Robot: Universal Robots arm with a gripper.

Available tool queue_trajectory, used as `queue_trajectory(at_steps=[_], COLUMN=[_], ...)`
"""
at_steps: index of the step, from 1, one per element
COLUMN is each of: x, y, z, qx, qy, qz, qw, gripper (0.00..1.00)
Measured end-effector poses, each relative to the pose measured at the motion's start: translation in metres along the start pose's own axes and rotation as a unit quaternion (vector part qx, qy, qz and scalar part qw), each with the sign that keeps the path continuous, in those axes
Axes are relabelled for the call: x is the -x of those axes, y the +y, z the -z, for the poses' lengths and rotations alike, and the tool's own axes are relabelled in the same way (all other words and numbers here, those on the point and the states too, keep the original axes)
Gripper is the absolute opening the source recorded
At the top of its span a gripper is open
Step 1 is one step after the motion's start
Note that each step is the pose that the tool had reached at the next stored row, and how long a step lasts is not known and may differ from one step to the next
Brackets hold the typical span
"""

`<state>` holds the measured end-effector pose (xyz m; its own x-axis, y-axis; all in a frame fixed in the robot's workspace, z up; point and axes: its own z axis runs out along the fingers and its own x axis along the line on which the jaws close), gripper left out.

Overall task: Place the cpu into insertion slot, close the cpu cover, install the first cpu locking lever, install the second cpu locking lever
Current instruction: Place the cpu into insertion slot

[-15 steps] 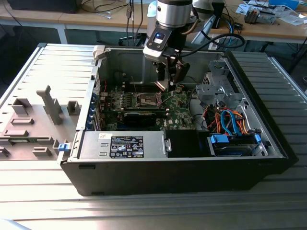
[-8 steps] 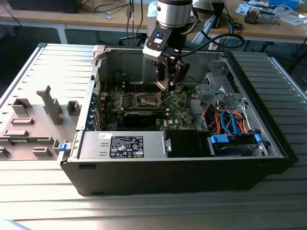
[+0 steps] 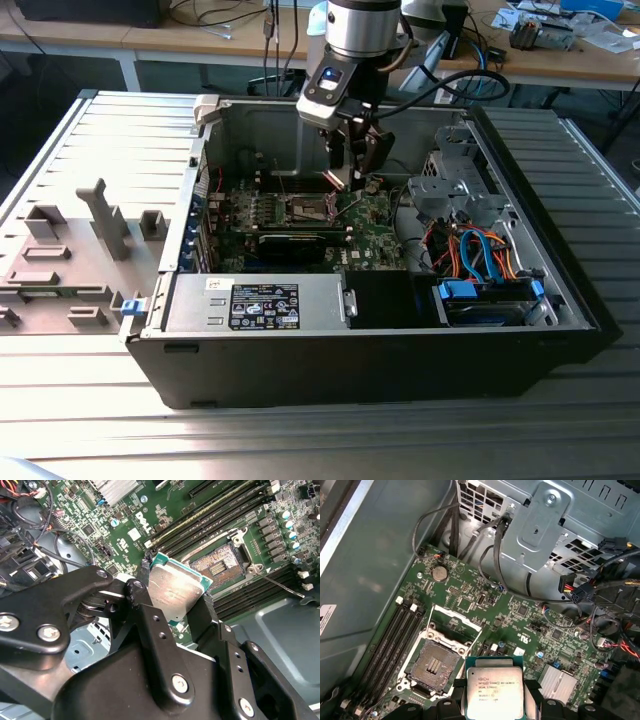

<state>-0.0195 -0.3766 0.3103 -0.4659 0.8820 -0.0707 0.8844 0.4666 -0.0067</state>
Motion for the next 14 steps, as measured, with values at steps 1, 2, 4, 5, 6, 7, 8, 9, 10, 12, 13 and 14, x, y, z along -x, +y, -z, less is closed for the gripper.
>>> queue_trajectory(at_steps=[1, 2, 4, 5, 6, 7, 8, 9, 10, 12, 13, 14], x=[0.0, 0.0, 0.0, 0.0, 0.0, 0.0, 0.0, 0.0, 0.0, 0.0, 0.0, 0.0], y=[0.0, 0.0, 0.0, 0.0, 0.0, 0.0, 0.0, 0.0, 0.0, 0.0, 0.0, 0.0], z=[0.0, 0.0, 0.0, 0.0, 0.0, 0.0, 0.0, 0.0, 0.0, 0.0, 0.0, 0.0], qx=[-0.0003, -0.0004, -0.0007, -0.0011, -0.0013, -0.0015, -0.0016, -0.0017, -0.0018, -0.002, -0.0021, -0.0023], qy=[-0.0003, -0.0004, -0.0008, -0.0013, -0.0015, -0.0017, -0.0019, -0.002, -0.0021, -0.0024, -0.0025, -0.0027], qz=[-0.001, -0.002, -0.003, -0.005, -0.006, -0.007, -0.008, -0.008, -0.009, -0.01, -0.011, -0.012], qw=[1.0, 1.0, 0.99999, 0.99998, 0.99998, 0.99997, 0.99997, 0.99996, 0.99996, 0.99994, 0.99994, 0.99993], gripper=[0.54, 0.54, 0.54, 0.54, 0.54, 0.54, 0.54, 0.54, 0.54, 0.54, 0.54, 0.54])
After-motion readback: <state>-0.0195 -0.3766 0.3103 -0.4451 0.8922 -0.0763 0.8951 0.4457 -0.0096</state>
